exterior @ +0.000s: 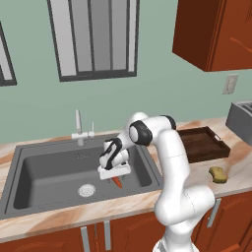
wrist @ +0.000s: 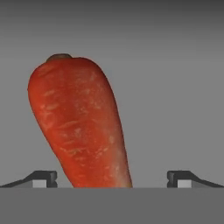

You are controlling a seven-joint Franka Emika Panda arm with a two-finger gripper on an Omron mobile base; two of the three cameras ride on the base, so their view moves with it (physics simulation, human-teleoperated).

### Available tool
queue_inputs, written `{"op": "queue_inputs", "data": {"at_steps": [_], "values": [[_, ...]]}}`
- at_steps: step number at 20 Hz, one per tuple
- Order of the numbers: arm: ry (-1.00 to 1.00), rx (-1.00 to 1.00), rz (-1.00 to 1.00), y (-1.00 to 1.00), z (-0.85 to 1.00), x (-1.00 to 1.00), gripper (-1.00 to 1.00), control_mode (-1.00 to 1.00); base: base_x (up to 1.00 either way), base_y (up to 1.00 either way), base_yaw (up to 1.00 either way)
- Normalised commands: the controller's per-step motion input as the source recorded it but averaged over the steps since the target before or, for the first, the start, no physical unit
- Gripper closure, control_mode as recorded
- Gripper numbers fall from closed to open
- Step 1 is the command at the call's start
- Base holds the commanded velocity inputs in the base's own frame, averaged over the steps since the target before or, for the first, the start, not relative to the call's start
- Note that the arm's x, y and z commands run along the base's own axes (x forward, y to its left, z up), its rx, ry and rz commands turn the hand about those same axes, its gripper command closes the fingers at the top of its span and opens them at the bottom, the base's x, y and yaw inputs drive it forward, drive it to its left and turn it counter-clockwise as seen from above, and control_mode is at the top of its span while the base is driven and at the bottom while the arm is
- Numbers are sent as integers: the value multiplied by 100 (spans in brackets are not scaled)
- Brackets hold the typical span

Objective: Pick up all produce items and place them in the sink. Turn on the sink faucet to wash them. Then turn the sink off and put them in the tray.

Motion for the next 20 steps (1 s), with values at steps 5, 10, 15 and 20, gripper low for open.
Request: {"op": "queue_inputs", "data": {"at_steps": [5,10,15,20], "values": [[0,-1,1,9,-20,4,100,-100,0,0,0],[1,0,1,5,-1,0,100,-100,0,0,0],[0,0,1,0,16,-5,100,-100,0,0,0],[0,0,0,0,53,-14,100,-100,0,0,0]]}}
